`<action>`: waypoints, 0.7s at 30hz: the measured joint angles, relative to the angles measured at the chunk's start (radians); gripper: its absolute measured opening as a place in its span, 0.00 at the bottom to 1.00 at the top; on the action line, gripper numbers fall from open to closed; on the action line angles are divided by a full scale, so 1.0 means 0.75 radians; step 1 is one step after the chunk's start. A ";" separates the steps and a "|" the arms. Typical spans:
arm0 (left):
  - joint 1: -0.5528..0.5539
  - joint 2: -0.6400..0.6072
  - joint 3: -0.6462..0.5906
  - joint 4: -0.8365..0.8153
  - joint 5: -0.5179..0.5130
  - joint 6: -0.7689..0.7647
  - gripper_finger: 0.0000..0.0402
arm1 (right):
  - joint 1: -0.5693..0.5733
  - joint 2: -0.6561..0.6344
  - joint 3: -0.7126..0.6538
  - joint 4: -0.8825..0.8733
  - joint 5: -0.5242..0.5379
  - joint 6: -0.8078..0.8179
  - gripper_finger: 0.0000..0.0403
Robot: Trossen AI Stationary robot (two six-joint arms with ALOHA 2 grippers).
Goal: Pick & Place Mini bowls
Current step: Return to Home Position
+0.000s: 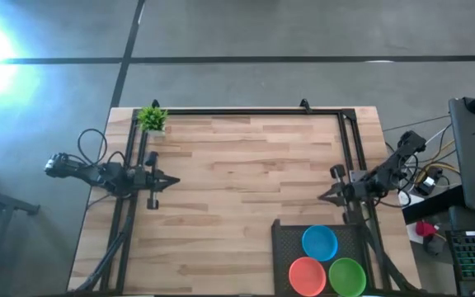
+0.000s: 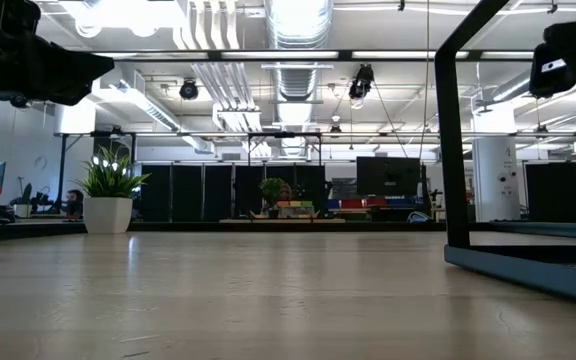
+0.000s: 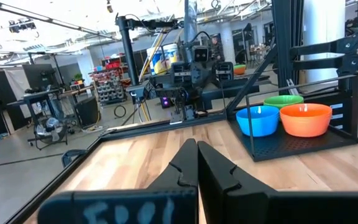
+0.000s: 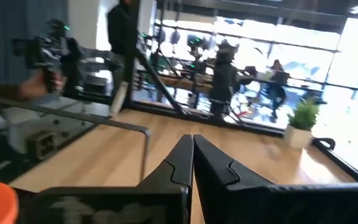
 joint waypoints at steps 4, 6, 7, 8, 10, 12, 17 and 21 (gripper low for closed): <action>0.000 0.000 0.000 -0.007 0.000 0.000 0.00 | -0.001 0.002 0.000 -0.030 0.071 0.081 0.02; 0.000 0.000 -0.001 -0.008 0.000 -0.001 0.00 | 0.000 0.002 0.000 -0.030 0.069 0.099 0.02; 0.000 0.000 -0.001 -0.008 0.000 -0.001 0.00 | 0.000 0.002 0.000 -0.030 0.069 0.099 0.02; 0.000 0.000 -0.001 -0.008 0.000 -0.001 0.00 | 0.000 0.002 0.000 -0.030 0.070 0.098 0.02; 0.000 0.000 -0.001 -0.008 0.000 -0.001 0.00 | 0.000 0.002 0.000 -0.030 0.069 0.100 0.02; 0.000 0.000 -0.001 -0.008 0.000 -0.001 0.00 | 0.000 0.002 0.000 -0.030 0.069 0.099 0.02; 0.000 0.000 -0.002 -0.007 0.000 -0.001 0.00 | 0.000 0.002 0.000 -0.030 0.069 0.099 0.02; 0.000 0.000 -0.002 -0.007 0.000 -0.001 0.00 | 0.000 0.002 0.000 -0.030 0.069 0.099 0.02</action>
